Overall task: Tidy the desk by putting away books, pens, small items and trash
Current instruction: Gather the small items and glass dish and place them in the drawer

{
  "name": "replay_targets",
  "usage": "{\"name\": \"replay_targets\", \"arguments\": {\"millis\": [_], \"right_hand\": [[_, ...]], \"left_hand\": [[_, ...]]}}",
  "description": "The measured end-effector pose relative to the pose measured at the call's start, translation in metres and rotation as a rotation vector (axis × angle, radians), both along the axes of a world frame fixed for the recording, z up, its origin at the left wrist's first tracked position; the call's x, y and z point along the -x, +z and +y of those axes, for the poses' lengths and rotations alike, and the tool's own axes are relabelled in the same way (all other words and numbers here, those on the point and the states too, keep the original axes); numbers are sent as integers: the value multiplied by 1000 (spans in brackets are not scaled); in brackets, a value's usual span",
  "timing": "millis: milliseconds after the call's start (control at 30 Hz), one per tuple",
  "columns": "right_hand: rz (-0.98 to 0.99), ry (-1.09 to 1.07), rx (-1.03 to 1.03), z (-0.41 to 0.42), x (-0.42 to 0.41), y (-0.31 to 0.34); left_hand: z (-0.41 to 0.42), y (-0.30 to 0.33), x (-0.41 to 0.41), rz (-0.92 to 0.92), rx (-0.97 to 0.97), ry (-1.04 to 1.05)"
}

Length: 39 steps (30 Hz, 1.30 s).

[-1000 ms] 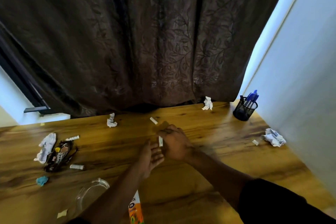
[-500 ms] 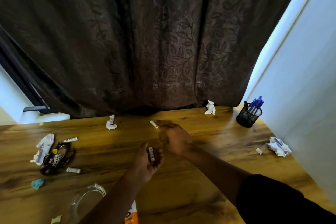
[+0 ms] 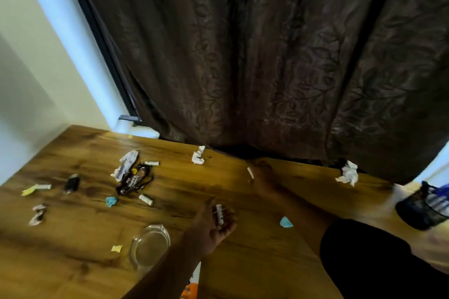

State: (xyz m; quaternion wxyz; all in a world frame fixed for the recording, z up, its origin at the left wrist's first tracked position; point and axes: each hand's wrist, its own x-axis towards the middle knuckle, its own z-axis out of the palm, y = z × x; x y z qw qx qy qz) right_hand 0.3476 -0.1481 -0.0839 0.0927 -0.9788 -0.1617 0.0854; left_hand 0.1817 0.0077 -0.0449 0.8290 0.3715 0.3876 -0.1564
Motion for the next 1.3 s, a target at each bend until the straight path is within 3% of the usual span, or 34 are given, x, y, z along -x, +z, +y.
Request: {"name": "replay_targets", "arguments": {"millis": [133, 267, 467, 633, 833, 1067, 1300], "right_hand": [[-35, -33, -34, 7, -10, -10], [64, -22, -53, 11, 0, 2], [169, 83, -462, 35, 38, 46], [355, 184, -644, 69, 82, 62], [201, 231, -501, 100, 104, 48], [80, 177, -555, 146, 93, 60], [129, 174, -390, 229, 60, 47]], "left_hand": [[-1, 4, 3, -4, 15, 70], [-2, 8, 4, 16, 43, 168], [3, 14, 7, -96, 215, 272], [11, 19, 1, -101, 239, 367], [33, 21, 5, -115, 312, 326], [77, 17, 18, -103, 230, 355], [151, 6, 34, -117, 180, 332]]}}
